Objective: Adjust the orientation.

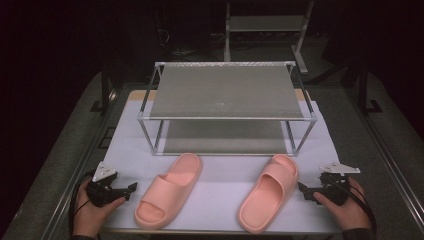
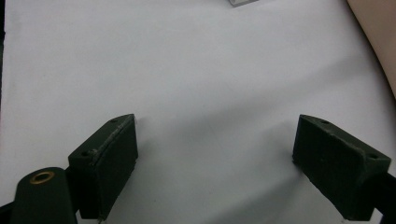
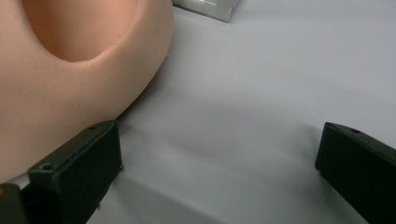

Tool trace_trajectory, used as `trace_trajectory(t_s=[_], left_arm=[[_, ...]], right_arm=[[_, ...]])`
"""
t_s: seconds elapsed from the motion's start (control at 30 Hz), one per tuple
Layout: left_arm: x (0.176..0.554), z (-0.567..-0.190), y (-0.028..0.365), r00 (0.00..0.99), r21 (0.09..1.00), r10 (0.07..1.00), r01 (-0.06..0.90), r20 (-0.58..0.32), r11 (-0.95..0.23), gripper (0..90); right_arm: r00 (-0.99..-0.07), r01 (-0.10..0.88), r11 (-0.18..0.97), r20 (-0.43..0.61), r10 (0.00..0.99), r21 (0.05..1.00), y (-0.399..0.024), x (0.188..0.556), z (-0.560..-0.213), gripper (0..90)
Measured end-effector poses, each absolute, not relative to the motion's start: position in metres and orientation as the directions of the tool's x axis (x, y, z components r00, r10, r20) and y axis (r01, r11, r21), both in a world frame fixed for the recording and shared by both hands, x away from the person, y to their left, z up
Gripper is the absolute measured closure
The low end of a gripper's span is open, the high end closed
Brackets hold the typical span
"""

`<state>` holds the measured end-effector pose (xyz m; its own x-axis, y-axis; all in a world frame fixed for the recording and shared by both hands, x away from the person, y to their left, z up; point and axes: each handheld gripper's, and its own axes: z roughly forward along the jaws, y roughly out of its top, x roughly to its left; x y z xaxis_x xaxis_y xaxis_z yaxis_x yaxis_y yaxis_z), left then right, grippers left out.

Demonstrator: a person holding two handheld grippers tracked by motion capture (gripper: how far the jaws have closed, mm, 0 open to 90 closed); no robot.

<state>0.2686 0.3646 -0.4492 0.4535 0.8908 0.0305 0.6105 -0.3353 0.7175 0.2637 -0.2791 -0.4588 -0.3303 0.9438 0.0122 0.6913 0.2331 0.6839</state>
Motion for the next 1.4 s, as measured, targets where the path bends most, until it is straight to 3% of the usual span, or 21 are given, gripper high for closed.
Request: trace_trajectory(t_s=[0.27, 0.37, 0.57, 0.83, 1.17, 1.4], left_arm=[[0.268, -0.445, 0.369, 0.449, 0.711, 0.893, 0.620, 0.025, -0.331, 21.4], [0.262, -0.439, 0.371, 0.459, 0.715, 0.888, 0.628, -0.021, -0.308, 38.0], [0.242, -0.426, 0.366, 0.505, 0.729, 0.862, 0.604, -0.036, -0.323, 47.5], [0.213, -0.414, 0.351, 0.601, 0.738, 0.797, 0.567, -0.065, -0.367, 49.6], [0.205, -0.412, 0.342, 0.638, 0.748, 0.765, 0.551, -0.093, -0.369, 46.7], [0.209, -0.417, 0.328, 0.666, 0.712, 0.745, 0.539, -0.033, -0.450, 49.5]], right_arm=[[-0.330, 0.689, 0.233, 0.011, 0.944, 0.686, -0.279, 0.263, -0.459, 0.0], [-0.330, 0.692, 0.232, 0.013, 0.944, 0.684, -0.279, 0.264, -0.459, 0.0], [-0.329, 0.692, 0.231, 0.014, 0.944, 0.684, -0.279, 0.264, -0.459, 0.0], [-0.329, 0.689, 0.233, 0.010, 0.944, 0.687, -0.279, 0.263, -0.459, 0.0], [-0.329, 0.689, 0.232, 0.011, 0.944, 0.686, -0.279, 0.263, -0.459, 0.0], [-0.329, 0.689, 0.232, 0.012, 0.944, 0.686, -0.279, 0.263, -0.459, 0.0]])
